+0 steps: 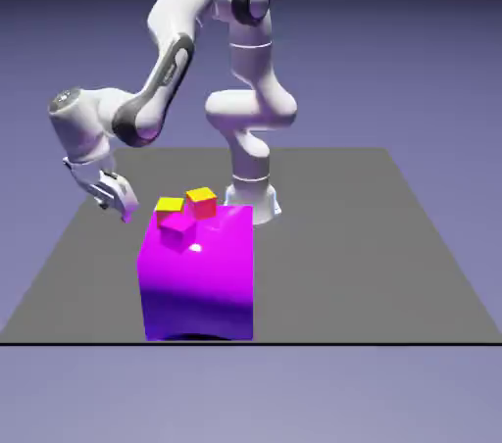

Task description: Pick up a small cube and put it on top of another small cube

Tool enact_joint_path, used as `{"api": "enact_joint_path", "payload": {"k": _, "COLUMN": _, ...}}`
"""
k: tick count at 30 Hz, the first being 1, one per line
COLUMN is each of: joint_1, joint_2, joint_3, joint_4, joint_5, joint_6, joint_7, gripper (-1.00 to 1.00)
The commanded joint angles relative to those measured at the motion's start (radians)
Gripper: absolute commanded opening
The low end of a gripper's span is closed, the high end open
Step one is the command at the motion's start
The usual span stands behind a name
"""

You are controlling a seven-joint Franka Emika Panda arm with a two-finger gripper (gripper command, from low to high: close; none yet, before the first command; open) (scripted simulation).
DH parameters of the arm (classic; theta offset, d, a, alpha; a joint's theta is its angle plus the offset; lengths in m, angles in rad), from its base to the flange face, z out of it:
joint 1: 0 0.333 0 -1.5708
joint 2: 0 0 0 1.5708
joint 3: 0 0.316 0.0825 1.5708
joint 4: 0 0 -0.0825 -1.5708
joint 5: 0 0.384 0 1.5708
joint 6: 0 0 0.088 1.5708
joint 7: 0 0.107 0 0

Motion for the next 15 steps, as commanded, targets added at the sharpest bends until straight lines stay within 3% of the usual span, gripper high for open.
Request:
{"api": "enact_joint_path", "payload": {"k": 1, "joint_1": -0.015, "joint_2": 0.036, "joint_3": -0.002, "joint_4": 0.003, "joint_5": 0.041, "joint_6": -0.036, "joint_7": -0.004, "gripper": 0.0}}
{"api": "enact_joint_path", "payload": {"k": 13, "joint_1": -0.192, "joint_2": 0.471, "joint_3": -0.028, "joint_4": 0.036, "joint_5": 0.531, "joint_6": -0.472, "joint_7": -0.046, "gripper": 0.0}}
{"api": "enact_joint_path", "payload": {"k": 15, "joint_1": -0.221, "joint_2": 0.495, "joint_3": -0.057, "joint_4": 0.024, "joint_5": 0.56, "joint_6": -0.481, "joint_7": -0.059, "gripper": 0.0}}
